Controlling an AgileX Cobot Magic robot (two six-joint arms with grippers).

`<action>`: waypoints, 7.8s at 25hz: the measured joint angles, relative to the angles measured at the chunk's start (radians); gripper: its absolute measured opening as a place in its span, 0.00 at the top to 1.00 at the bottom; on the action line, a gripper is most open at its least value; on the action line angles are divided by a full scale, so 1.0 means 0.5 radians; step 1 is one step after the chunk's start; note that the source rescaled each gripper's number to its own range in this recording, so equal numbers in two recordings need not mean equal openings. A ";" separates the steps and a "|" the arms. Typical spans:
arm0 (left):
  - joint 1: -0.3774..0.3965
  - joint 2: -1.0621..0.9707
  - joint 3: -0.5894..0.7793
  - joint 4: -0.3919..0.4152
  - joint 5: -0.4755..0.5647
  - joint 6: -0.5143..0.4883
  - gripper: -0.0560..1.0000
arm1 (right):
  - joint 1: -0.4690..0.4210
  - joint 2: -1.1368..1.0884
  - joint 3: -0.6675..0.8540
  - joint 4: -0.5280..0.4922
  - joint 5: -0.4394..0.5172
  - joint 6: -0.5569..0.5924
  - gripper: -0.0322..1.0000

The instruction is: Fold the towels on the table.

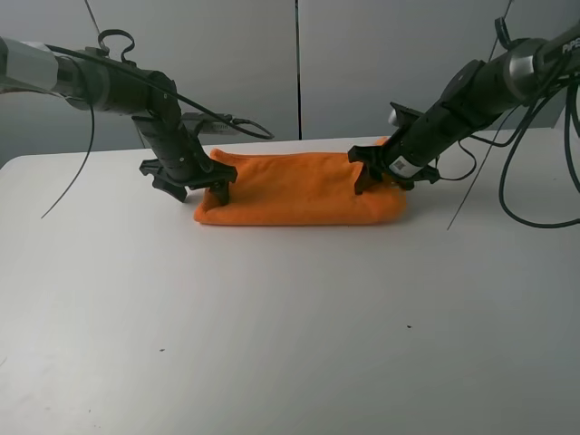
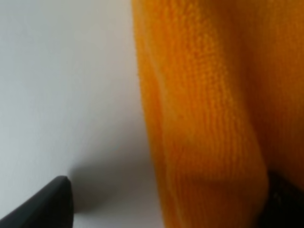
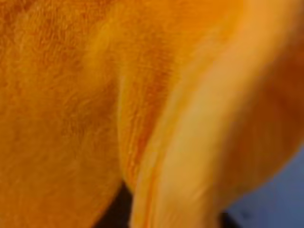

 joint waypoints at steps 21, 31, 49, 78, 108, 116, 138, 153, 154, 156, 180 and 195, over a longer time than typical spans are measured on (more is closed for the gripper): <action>0.000 0.000 0.000 -0.004 -0.008 0.075 0.00 | 0.001 -0.048 -0.162 0.277 0.405 0.236 0.90; 0.000 0.000 0.000 -0.004 -0.008 0.078 0.00 | 0.155 -0.034 -0.168 0.544 0.409 0.308 0.90; 0.000 0.000 0.000 -0.004 -0.008 0.078 0.00 | 0.504 0.007 -0.215 0.918 -0.065 0.377 0.90; 0.158 -0.300 -0.322 0.091 0.324 0.084 0.00 | 0.536 0.225 -0.288 1.144 -0.087 0.368 0.90; 0.198 -0.581 -0.704 0.073 0.693 0.144 0.00 | 0.789 0.036 -0.313 1.474 0.063 -0.155 0.00; 0.305 -0.914 -0.705 -0.021 0.891 0.196 0.00 | 0.450 -0.406 -0.313 0.323 0.199 0.225 0.00; 0.617 -3.073 1.321 -0.135 0.551 0.266 0.00 | -0.174 -3.353 1.338 -1.433 0.538 0.882 0.00; 0.617 -4.659 2.080 0.165 0.897 0.096 0.00 | -0.174 -4.491 1.483 -1.480 1.193 0.825 0.00; 0.617 -4.667 2.099 0.168 0.935 0.096 0.00 | -0.174 -4.508 1.491 -1.472 1.197 0.810 0.00; 0.594 -4.669 2.143 0.164 0.962 0.093 0.00 | -0.174 -4.520 1.540 -1.422 1.182 0.776 0.00; 0.573 -4.682 2.328 0.160 0.704 0.093 0.00 | -0.174 -4.524 1.836 -1.094 0.974 0.461 0.00; 0.573 -4.682 2.328 0.160 0.700 0.093 0.00 | -0.174 -4.524 1.836 -1.094 0.974 0.461 0.00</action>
